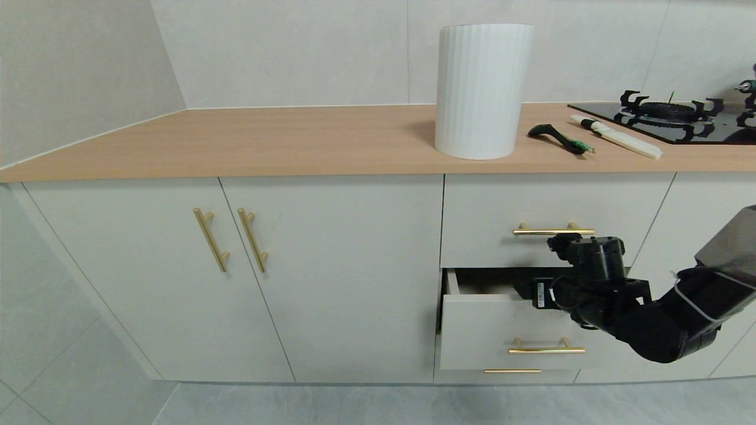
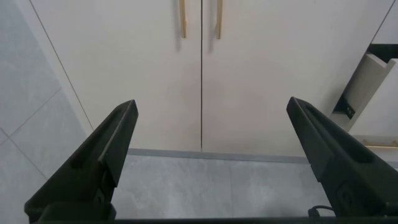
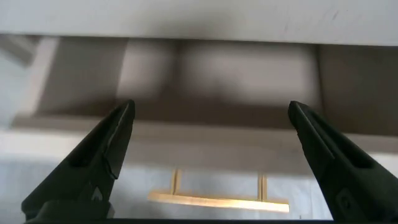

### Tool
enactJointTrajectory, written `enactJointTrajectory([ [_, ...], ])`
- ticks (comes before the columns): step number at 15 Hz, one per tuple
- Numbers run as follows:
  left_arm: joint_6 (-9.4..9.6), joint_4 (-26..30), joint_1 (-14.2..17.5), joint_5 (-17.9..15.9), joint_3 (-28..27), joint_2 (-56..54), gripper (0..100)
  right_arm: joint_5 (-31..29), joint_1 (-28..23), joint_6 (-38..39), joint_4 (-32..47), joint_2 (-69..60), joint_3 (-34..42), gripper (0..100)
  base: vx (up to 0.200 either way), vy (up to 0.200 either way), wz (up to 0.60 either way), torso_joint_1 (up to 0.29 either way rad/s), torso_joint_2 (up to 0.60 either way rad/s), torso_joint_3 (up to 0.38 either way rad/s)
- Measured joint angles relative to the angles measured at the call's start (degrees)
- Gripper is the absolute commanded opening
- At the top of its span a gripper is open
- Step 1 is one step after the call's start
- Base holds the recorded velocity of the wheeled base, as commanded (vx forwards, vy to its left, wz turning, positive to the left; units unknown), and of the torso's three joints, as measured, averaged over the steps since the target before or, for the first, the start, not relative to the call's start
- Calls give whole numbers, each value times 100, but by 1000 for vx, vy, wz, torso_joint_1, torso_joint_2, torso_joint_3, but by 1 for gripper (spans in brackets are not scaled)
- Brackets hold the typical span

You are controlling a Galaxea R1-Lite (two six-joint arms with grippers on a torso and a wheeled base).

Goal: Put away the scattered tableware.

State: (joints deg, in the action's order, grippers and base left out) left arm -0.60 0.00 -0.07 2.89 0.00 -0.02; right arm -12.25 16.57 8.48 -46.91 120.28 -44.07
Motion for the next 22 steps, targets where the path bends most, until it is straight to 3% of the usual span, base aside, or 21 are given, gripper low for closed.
enactJointTrajectory([
  [5,0,0,-2,0,0,0,100,21,0,-41,107,140,94,100,0,0,0,0,0,0],
  [15,2,0,-2,-2,0,0,100,216,2,-140,2664,-883,30,100,0,0,0,0,0,0],
  [22,0,0,-2,-2,0,0,100,244,51,-592,3675,-1224,6,100,0,0,0,0,0,0],
])
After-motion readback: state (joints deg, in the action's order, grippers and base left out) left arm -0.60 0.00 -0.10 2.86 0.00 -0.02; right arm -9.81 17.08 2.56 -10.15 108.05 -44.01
